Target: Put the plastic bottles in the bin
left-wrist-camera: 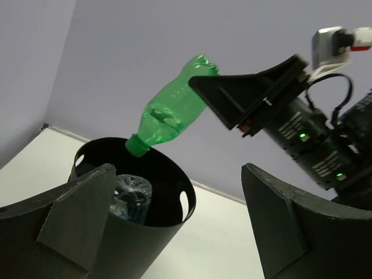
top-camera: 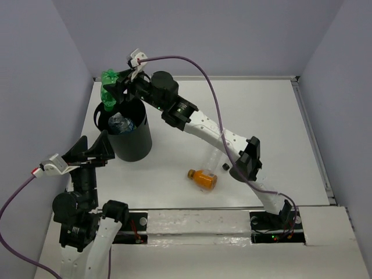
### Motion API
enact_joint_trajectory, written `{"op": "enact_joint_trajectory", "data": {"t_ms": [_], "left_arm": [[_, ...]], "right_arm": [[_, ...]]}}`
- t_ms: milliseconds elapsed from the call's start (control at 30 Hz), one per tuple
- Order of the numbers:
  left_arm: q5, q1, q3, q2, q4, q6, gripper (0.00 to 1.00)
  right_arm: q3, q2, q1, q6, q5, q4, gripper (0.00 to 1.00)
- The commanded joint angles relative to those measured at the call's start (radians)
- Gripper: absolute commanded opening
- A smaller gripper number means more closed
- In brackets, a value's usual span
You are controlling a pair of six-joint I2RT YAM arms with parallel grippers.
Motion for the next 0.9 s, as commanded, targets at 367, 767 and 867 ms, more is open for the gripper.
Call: {"op": "enact_joint_trajectory", "data": {"t_ms": [367, 767, 867], "left_arm": [[0.0, 0.002, 0.027, 0.005, 0.033, 0.007, 0.99], [0.093, -0.018, 0.003, 0.041, 0.076, 0.002, 0.99], [0.231, -0.037, -0.013, 0.094, 0.12, -0.005, 0.99]], "right_arm": [[-0.107, 0.023, -0.014, -0.028, 0.025, 0.243, 0.88], [-0.887, -0.571, -0.014, -0.005, 0.225, 0.22, 0.81], [-1.183, -0.725, -0.032, 0.021, 0.38, 0.193, 0.8]]}}
